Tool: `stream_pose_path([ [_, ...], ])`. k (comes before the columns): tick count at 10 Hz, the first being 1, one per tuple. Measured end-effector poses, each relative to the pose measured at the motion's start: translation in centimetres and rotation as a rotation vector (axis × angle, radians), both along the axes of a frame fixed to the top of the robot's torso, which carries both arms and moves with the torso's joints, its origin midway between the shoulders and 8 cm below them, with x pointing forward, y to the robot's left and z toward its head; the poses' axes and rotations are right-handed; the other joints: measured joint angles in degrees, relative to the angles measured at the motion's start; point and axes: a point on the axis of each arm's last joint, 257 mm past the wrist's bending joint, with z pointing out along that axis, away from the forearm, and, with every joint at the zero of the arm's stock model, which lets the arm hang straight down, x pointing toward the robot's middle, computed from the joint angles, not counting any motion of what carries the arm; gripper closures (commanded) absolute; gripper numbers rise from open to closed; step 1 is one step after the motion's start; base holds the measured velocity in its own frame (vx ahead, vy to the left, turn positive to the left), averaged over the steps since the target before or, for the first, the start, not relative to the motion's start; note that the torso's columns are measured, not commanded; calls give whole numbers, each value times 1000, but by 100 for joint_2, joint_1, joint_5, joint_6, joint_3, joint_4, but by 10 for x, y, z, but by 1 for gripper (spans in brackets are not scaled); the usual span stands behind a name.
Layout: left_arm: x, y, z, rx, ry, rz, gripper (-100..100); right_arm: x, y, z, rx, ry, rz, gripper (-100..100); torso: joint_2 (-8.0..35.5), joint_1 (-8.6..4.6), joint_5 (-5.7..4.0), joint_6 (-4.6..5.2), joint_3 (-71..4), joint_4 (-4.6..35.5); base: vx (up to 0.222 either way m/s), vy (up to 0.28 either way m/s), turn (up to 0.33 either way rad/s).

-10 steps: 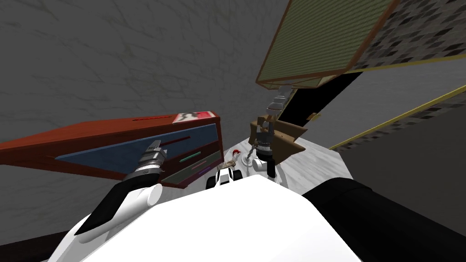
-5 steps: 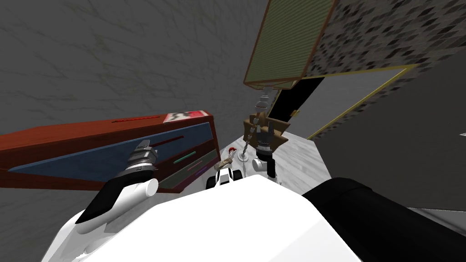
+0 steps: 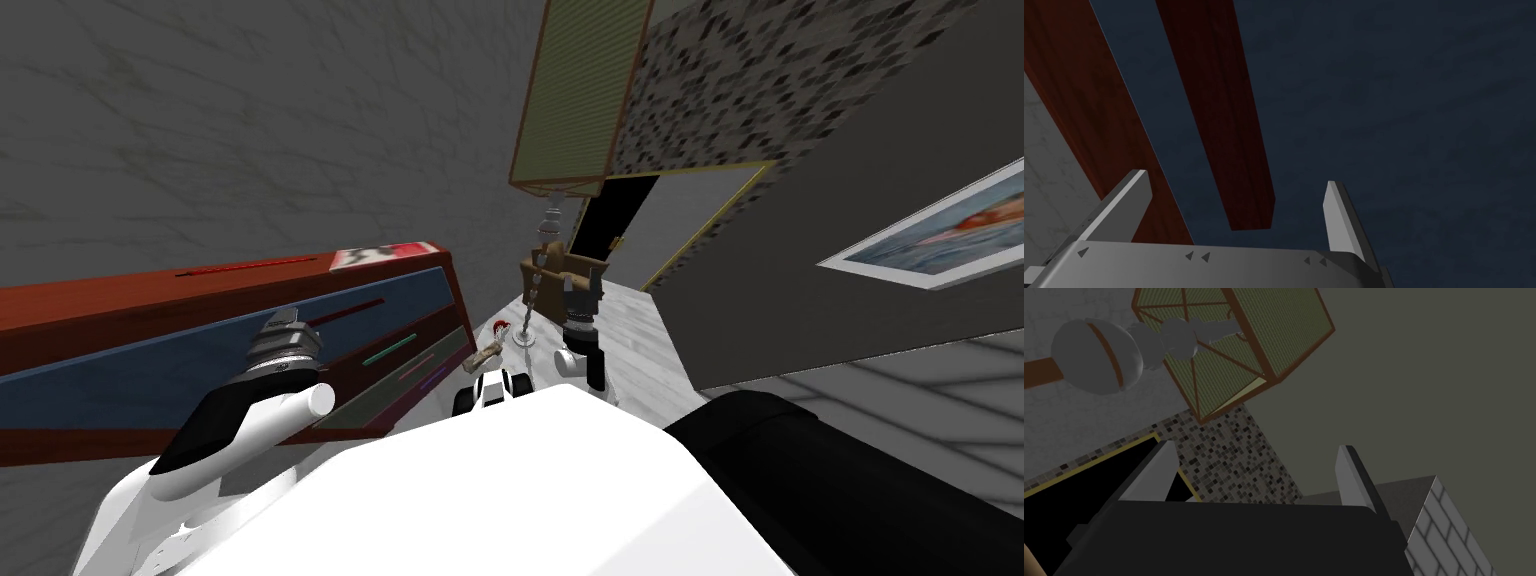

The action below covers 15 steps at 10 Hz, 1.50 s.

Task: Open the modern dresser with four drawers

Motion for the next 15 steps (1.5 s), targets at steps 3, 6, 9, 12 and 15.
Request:
stream_pose_path([
  [3,-10,35,-2,-21,-6,77,-100,0,0,0,0,0,0,0,0,5,0,-6,0,1,-105,-21,-274],
  [6,-13,53,-5,-44,-6,131,100,0,0,0,0,0,0,0,-15,6,1,-7,-8,-3,-22,-7,58],
  [9,-9,21,-6,-18,2,54,100,0,0,0,0,1,-1,0,-40,31,-17,7,-32,6,144,21,373],
  [12,-6,-11,5,18,-3,-25,100,0,0,0,0,1,-1,0,-27,23,5,11,-18,-7,117,22,225],
  [15,-4,-45,1,24,1,-100,100,0,0,0,0,0,-1,0,4,-8,2,11,4,-2,100,18,266],
])
